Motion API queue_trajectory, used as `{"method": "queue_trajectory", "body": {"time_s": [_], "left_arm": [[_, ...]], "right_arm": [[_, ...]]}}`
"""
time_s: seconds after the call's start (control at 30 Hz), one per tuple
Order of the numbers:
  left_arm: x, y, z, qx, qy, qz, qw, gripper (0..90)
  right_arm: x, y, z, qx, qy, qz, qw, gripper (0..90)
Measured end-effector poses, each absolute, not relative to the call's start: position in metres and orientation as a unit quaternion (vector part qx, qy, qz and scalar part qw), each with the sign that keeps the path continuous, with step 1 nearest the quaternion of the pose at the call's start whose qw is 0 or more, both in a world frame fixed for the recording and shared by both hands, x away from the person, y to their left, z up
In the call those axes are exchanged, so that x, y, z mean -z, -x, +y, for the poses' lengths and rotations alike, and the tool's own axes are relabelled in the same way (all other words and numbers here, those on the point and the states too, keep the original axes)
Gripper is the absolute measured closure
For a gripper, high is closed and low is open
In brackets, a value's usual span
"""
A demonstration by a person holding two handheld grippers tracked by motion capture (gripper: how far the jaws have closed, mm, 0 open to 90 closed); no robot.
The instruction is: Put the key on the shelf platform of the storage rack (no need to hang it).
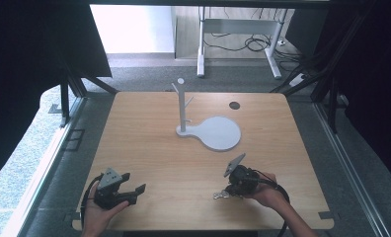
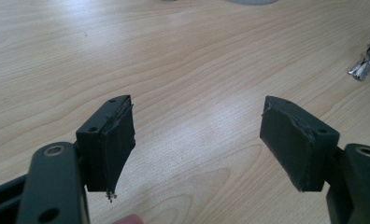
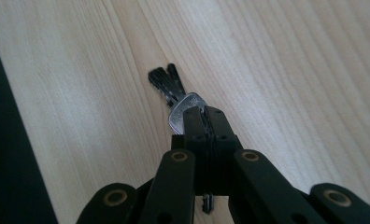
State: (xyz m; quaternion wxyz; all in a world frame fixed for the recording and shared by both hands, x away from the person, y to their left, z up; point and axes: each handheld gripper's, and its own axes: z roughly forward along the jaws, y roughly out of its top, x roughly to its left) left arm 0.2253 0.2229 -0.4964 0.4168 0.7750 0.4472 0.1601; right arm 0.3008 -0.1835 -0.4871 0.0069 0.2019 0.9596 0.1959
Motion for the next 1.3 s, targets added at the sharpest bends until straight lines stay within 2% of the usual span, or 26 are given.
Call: {"method": "queue_trajectory", "body": {"time_s": [0.33,1.3], "left_arm": [[0.495,-0.225,0.223,-0.161,-0.774,0.446,0.419,26.4],[0.491,-0.223,0.227,-0.163,-0.767,0.451,0.426,26.5]], "right_arm": [[0.451,-0.301,-0.186,-0.196,-0.2,0.96,0.026,89.8],[0.409,-0.322,-0.181,-0.202,-0.205,0.957,0.044,89.8]]}}
